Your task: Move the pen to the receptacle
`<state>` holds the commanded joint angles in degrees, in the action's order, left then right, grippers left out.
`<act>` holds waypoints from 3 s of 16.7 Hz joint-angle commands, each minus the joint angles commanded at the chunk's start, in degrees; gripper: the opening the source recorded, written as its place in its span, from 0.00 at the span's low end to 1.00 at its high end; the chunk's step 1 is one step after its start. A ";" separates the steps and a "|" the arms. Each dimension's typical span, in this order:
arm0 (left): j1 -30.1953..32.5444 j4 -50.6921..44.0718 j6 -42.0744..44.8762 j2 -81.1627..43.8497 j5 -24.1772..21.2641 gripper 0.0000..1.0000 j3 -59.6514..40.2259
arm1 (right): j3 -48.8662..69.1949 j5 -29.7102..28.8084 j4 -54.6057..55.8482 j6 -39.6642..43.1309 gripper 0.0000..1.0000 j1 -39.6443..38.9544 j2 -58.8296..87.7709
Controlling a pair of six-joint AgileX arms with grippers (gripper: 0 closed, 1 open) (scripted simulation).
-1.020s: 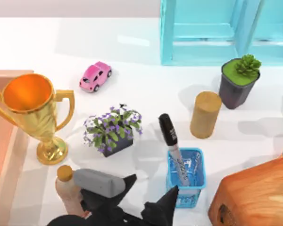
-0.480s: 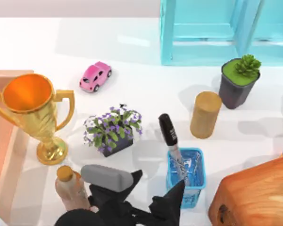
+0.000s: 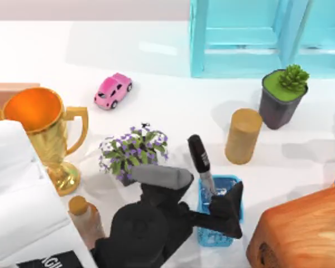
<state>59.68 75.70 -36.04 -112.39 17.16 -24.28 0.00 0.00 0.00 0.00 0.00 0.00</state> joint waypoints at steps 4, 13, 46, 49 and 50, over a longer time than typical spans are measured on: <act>-1.06 -0.34 0.29 -2.81 -1.31 1.00 -3.30 | 0.00 0.00 0.00 0.00 1.00 0.00 0.00; -1.06 -0.34 0.29 -2.81 -1.31 0.55 -3.30 | 0.00 0.00 0.00 0.00 1.00 0.00 0.00; -21.97 -47.16 4.96 51.26 -22.61 0.00 -5.30 | 0.00 0.00 0.00 0.00 1.00 0.00 0.00; -27.39 -55.74 5.76 58.97 -26.85 0.00 -2.33 | 0.00 0.00 0.00 0.00 1.00 0.00 0.00; -28.89 -57.78 5.79 60.49 -27.69 0.00 -1.41 | 0.00 0.00 0.00 0.00 1.00 0.00 0.00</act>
<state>30.79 17.92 -30.25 -51.89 -10.53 -25.69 0.00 0.00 0.00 0.00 0.00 0.00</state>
